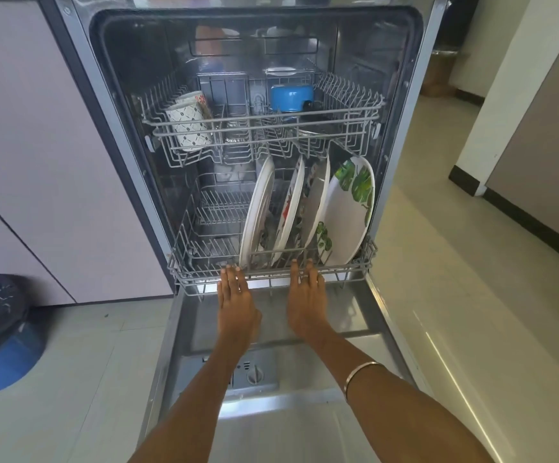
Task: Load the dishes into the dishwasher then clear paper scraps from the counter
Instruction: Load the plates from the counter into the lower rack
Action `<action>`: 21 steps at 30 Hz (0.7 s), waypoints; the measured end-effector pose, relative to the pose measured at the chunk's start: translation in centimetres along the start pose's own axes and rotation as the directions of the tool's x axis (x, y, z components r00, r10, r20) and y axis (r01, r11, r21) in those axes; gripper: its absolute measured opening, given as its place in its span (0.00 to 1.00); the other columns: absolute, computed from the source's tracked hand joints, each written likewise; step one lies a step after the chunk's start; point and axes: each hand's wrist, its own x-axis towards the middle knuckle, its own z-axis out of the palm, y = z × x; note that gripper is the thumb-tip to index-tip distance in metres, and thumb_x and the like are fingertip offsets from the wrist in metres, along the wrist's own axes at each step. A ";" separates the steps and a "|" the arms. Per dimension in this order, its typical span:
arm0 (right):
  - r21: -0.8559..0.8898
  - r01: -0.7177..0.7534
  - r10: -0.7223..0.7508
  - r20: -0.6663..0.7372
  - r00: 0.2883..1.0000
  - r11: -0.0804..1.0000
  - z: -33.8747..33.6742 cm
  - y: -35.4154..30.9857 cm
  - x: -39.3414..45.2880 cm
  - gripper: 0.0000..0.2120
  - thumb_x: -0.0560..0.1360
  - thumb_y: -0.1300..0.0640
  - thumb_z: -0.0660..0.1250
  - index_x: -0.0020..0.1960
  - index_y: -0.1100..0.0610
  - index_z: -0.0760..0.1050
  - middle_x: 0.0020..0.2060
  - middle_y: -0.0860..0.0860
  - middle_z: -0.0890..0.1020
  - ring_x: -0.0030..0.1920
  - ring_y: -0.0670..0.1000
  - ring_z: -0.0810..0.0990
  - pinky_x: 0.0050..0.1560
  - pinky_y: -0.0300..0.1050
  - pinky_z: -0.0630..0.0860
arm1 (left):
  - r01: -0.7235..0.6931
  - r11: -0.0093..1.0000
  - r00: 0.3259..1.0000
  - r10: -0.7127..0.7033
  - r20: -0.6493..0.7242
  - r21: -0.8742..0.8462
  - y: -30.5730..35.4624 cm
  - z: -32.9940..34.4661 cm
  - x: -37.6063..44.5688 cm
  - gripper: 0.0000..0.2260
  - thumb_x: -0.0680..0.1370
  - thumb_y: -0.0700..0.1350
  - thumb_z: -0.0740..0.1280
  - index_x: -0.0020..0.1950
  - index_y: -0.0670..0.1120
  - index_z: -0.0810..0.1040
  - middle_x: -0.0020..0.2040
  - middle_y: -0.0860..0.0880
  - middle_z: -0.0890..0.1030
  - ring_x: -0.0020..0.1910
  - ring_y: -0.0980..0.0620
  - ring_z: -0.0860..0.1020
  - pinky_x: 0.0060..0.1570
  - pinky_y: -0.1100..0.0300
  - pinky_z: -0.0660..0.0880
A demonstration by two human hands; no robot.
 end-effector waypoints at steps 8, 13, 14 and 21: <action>-0.118 -0.001 0.005 0.039 0.999 0.993 0.3 0.0 3.5 0.41 0.81 0.49 0.58 0.78 0.63 0.34 0.77 0.64 0.55 0.78 0.63 0.43 0.77 0.56 0.48 | -0.034 0.997 0.999 0.034 -0.008 0.063 -0.8 1.0 3.3 0.43 0.72 0.39 0.64 0.77 0.34 0.40 0.78 0.32 0.43 0.78 0.35 0.42 0.77 0.42 0.48; -0.117 -0.016 0.020 0.038 0.999 0.993 0.5 -0.2 6.4 0.42 0.80 0.50 0.60 0.79 0.62 0.35 0.77 0.64 0.55 0.78 0.62 0.44 0.77 0.57 0.49 | -0.037 0.992 0.999 0.035 0.018 0.119 -0.9 1.5 5.9 0.43 0.75 0.45 0.66 0.77 0.33 0.39 0.78 0.32 0.42 0.78 0.35 0.42 0.77 0.44 0.46; -0.115 -0.016 0.020 0.032 0.999 0.993 0.7 -0.1 6.9 0.42 0.80 0.50 0.61 0.79 0.62 0.35 0.77 0.64 0.55 0.78 0.62 0.44 0.77 0.56 0.49 | -0.039 0.991 0.999 0.037 0.016 0.129 -0.8 1.5 6.3 0.43 0.76 0.46 0.66 0.77 0.33 0.39 0.78 0.32 0.42 0.78 0.35 0.42 0.77 0.44 0.46; -0.082 -0.021 0.017 -0.040 0.999 0.996 1.7 0.2 9.5 0.38 0.82 0.53 0.57 0.79 0.61 0.34 0.77 0.65 0.55 0.79 0.62 0.45 0.77 0.56 0.51 | -0.033 0.992 0.999 0.038 -0.034 0.123 -0.8 2.4 8.9 0.41 0.74 0.41 0.64 0.78 0.33 0.41 0.78 0.32 0.42 0.78 0.34 0.41 0.77 0.42 0.47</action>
